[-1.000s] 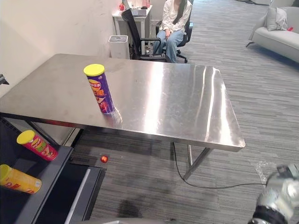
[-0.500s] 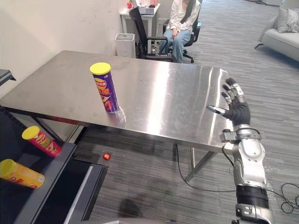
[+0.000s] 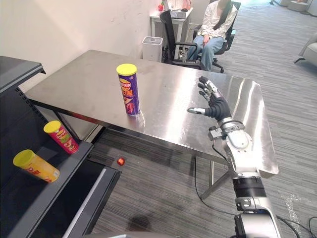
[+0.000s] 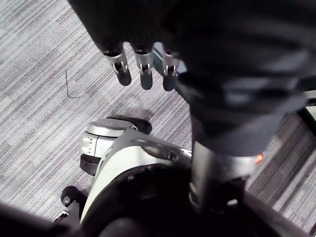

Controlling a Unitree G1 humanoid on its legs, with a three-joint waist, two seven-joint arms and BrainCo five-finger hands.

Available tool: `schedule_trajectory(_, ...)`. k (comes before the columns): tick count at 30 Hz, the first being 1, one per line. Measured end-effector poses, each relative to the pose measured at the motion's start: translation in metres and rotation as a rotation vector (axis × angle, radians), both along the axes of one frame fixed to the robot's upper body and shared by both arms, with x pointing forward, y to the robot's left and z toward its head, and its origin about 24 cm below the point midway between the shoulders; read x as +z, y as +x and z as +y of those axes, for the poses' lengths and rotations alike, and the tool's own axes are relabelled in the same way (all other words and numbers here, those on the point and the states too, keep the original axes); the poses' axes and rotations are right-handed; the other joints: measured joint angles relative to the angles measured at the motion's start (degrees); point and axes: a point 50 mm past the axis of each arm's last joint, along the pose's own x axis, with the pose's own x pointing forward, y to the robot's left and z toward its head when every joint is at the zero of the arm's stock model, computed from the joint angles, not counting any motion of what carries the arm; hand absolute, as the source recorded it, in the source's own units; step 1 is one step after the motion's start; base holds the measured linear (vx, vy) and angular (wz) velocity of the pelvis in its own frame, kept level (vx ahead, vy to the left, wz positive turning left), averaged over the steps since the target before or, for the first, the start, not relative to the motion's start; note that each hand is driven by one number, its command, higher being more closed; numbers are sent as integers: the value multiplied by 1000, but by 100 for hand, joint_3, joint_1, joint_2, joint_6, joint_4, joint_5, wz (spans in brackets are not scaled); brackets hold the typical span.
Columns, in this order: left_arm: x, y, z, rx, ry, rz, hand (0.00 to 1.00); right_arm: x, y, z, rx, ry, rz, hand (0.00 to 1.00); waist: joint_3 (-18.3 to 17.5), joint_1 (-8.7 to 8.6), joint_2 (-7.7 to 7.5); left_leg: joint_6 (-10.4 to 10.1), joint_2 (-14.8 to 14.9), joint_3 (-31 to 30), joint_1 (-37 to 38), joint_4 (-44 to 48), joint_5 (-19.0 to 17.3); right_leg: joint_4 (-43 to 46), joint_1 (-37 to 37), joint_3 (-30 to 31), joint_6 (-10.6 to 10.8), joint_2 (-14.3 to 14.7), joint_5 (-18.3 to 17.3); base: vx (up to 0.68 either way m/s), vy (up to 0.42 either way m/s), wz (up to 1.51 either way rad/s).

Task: Put the gum and the chips on the shelf.

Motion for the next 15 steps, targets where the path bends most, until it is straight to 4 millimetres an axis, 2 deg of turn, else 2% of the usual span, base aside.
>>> schedule_trajectory(9,1,9,0,-37,8,-25,0,0,17,41,165,-20,37,0,100,128,22,19,-2,-219,-119,0,91,-9,31,-219,1,2,1,-21,-15,12)
schedule_trajectory(15,1,12,0,-43,6,-32,0,-7,28,47,176,-17,94,0,170,167,59,4,-3,-419,-212,2,142,-69,100,-435,1,23,2,17,-16,19)
